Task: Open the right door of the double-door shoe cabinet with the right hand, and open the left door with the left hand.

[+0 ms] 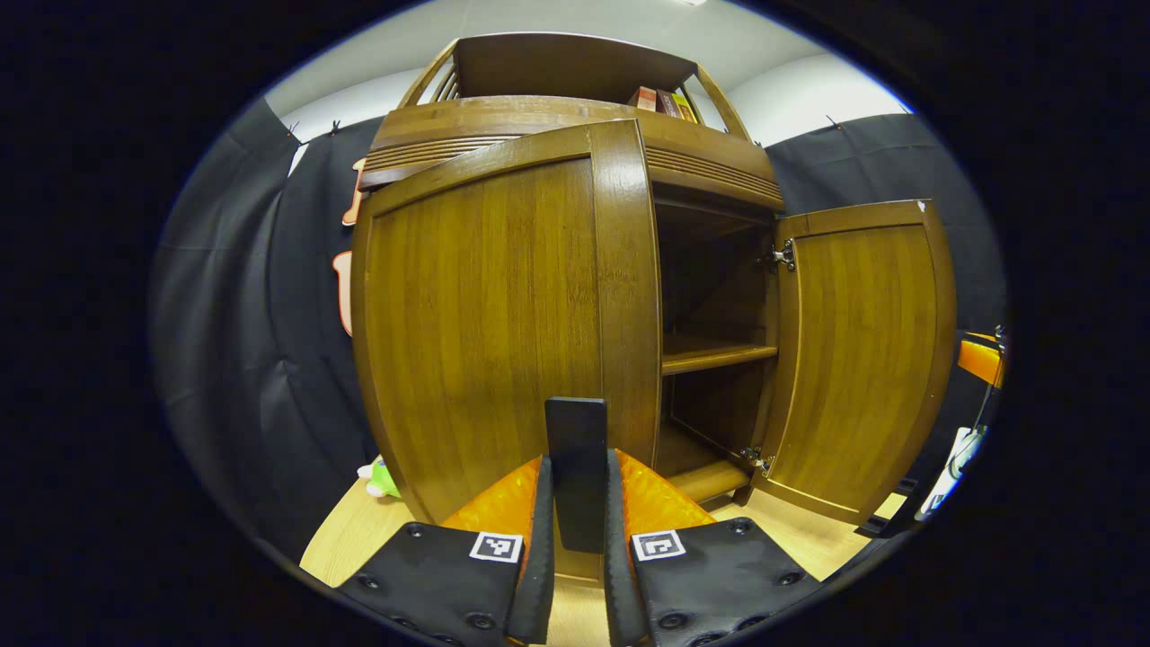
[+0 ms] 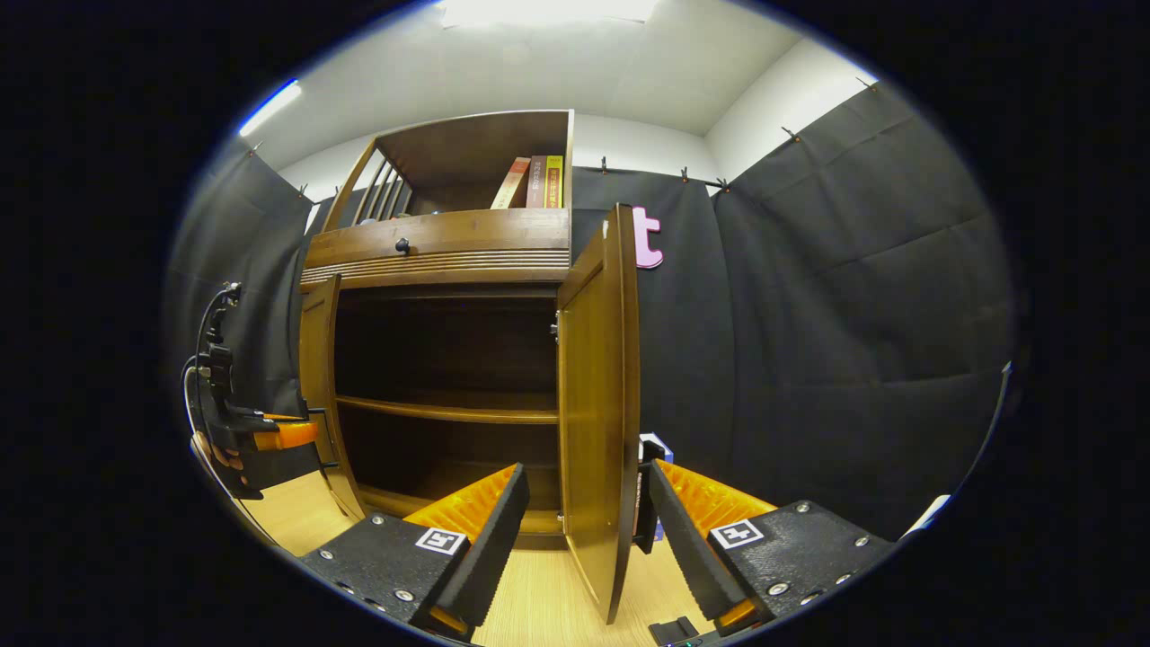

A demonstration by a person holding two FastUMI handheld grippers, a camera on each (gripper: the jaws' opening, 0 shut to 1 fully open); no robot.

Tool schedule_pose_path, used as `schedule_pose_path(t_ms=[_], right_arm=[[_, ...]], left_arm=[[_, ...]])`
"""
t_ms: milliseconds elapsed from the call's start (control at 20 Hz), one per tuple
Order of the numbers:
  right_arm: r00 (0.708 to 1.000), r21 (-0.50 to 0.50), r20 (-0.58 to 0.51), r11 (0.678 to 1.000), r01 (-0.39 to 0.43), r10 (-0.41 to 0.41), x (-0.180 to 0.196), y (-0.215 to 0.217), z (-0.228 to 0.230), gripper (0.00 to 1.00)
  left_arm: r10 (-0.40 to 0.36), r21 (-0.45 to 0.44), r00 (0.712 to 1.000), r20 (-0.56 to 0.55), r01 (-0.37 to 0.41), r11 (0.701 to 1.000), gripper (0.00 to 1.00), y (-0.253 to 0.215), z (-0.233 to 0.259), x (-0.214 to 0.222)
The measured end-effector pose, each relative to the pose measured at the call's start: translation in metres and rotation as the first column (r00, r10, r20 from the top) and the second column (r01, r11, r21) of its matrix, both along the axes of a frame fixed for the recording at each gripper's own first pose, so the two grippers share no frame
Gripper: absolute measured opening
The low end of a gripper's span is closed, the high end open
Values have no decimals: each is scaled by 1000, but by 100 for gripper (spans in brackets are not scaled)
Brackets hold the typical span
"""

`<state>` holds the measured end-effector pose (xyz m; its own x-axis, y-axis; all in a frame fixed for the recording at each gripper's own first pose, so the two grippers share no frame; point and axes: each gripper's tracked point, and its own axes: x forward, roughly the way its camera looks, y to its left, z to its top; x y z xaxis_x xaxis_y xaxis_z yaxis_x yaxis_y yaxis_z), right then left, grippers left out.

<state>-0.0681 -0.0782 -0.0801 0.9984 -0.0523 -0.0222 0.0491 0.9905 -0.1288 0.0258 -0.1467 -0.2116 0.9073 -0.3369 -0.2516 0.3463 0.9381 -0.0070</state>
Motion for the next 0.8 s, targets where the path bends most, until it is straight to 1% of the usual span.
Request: schedule_pose_path(t_ms=[100,150,250,400,450,500,650,700,750,800], right_arm=[[1000,1,2,1000,-10,10,-1,6,0,94],[1000,3,2,1000,-16,16,-2,9,-1,94],[1000,6,1,1000,-26,26,-2,15,-2,94],[999,4,0,999,-45,45,-3,24,-3,94],[999,4,1,999,-51,51,-3,27,-3,94],[998,4,0,998,-57,57,-3,30,-4,94],[997,-1,-9,997,-74,74,-2,38,-8,94],[997,-1,-12,997,-81,81,-1,42,-9,84],[996,0,-14,996,-87,87,-1,45,-10,94],[996,1,-16,996,-92,92,-1,47,-11,94]], left_arm=[[14,-1,1000,2,-14,1000,29,12,3,-10],[15,-11,1000,5,-15,1000,32,13,5,-16],[25,2,1000,14,-25,1000,22,25,6,-23],[42,1,999,19,-42,999,21,42,13,-36],[47,-6,999,16,-47,999,22,48,14,-39],[50,-5,999,19,-50,999,20,53,16,-41],[78,17,997,30,-78,997,19,73,17,-50],[90,29,996,29,-91,995,20,80,15,-52],[102,41,995,23,-103,994,17,88,13,-56],[115,45,993,19,-115,992,18,95,11,-59]])
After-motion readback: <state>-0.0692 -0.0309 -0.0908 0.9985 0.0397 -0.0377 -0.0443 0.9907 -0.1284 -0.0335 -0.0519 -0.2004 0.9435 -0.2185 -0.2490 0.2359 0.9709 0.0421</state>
